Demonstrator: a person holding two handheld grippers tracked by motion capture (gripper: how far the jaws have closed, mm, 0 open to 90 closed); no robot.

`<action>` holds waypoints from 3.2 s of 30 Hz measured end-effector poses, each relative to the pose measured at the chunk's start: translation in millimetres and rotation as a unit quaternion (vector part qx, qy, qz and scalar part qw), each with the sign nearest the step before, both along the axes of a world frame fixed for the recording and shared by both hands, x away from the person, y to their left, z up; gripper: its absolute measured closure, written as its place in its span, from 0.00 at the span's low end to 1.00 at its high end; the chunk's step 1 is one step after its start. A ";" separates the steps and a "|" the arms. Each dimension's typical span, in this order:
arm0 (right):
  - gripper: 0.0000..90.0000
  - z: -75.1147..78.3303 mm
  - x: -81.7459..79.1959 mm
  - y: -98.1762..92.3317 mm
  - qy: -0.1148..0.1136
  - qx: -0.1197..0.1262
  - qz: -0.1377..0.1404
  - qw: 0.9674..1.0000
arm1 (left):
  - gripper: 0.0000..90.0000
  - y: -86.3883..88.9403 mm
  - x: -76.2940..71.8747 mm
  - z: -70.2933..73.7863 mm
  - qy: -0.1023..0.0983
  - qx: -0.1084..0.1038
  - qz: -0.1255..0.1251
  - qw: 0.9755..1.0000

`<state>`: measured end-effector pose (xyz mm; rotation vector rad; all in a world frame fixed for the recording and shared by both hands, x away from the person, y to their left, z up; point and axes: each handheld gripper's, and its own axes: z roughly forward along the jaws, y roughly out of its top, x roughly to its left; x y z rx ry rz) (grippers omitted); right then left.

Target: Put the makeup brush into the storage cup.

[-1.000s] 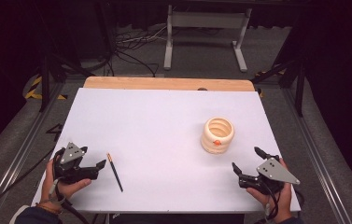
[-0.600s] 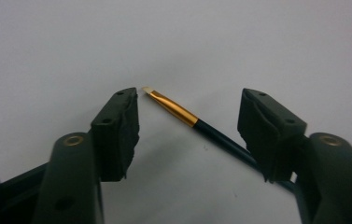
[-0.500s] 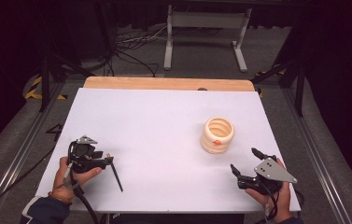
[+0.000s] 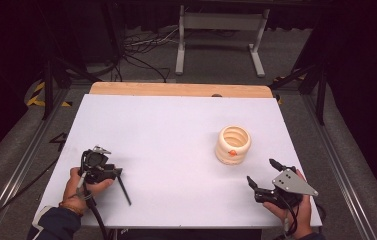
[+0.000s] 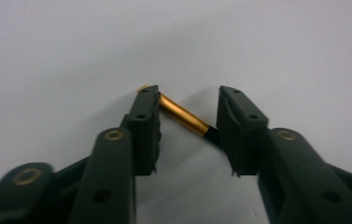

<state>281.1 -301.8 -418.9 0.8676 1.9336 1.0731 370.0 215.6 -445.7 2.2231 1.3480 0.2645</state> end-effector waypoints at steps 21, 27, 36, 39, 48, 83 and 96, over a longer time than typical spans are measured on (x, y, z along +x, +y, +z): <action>0.14 -0.6 0.4 0.3 0.001 0.000 0.002 1.000 | 0.93 0.2 2.5 10.0 -0.030 0.040 -0.091 0.995; 0.15 -0.2 0.1 0.1 -0.001 0.000 0.002 1.000 | 0.93 -0.3 -5.2 28.4 -0.081 0.000 -0.109 0.991; 0.15 -0.2 -0.4 1.0 0.000 0.002 0.004 1.000 | 0.93 -8.4 -11.0 53.9 -0.150 -0.039 -0.139 0.978; 0.15 0.1 -0.7 0.5 0.001 0.004 0.005 1.000 | 0.93 -11.4 -12.8 59.6 -0.167 -0.047 -0.144 0.974; 0.15 0.0 -0.7 1.3 0.001 0.003 0.008 1.000 | 0.93 -16.3 -16.7 73.0 -0.209 -0.080 -0.164 0.961; 0.15 -0.5 -1.1 2.7 0.007 0.014 0.015 1.000 | 0.93 -56.7 -20.3 124.0 -0.314 -0.157 -0.221 0.910; 0.15 6.5 -4.8 11.3 -0.013 0.031 0.038 0.999 | 0.93 -81.9 -14.7 125.0 -0.323 -0.177 -0.247 0.896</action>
